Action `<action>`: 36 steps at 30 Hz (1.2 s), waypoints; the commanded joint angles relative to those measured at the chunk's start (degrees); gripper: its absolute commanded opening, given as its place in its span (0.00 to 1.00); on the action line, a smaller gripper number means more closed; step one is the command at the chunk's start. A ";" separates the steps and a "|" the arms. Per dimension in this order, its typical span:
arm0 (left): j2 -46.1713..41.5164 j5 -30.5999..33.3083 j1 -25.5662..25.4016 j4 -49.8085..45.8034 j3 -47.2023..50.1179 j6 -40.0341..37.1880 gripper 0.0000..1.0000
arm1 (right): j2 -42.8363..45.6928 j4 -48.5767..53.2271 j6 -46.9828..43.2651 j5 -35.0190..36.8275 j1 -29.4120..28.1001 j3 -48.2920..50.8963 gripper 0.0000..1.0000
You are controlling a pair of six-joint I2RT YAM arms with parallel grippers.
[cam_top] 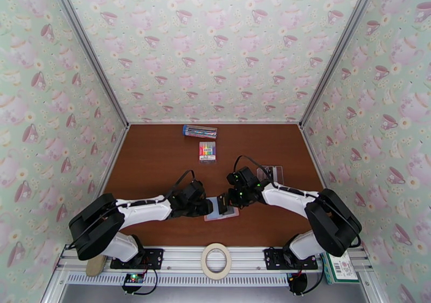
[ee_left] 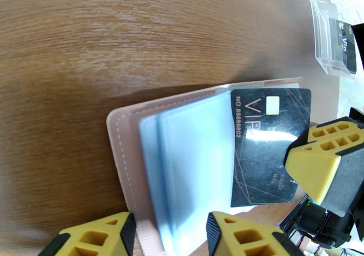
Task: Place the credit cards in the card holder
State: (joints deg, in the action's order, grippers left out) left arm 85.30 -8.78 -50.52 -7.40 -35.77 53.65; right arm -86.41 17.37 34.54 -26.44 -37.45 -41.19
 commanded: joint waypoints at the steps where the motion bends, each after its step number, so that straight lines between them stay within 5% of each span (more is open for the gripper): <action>1: 1.36 -1.33 0.03 0.90 -1.37 0.05 0.49 | -1.48 0.39 1.22 0.20 -0.52 1.68 0.00; 36: 1.52 -0.83 -0.37 0.90 -1.40 0.05 0.48 | 0.53 2.72 4.07 0.81 -1.34 3.40 0.00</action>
State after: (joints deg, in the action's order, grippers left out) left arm 85.30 -8.75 -50.54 -7.42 -35.79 53.65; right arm -85.38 16.58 37.69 -26.39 -38.04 -39.57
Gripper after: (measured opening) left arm 0.484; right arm 0.048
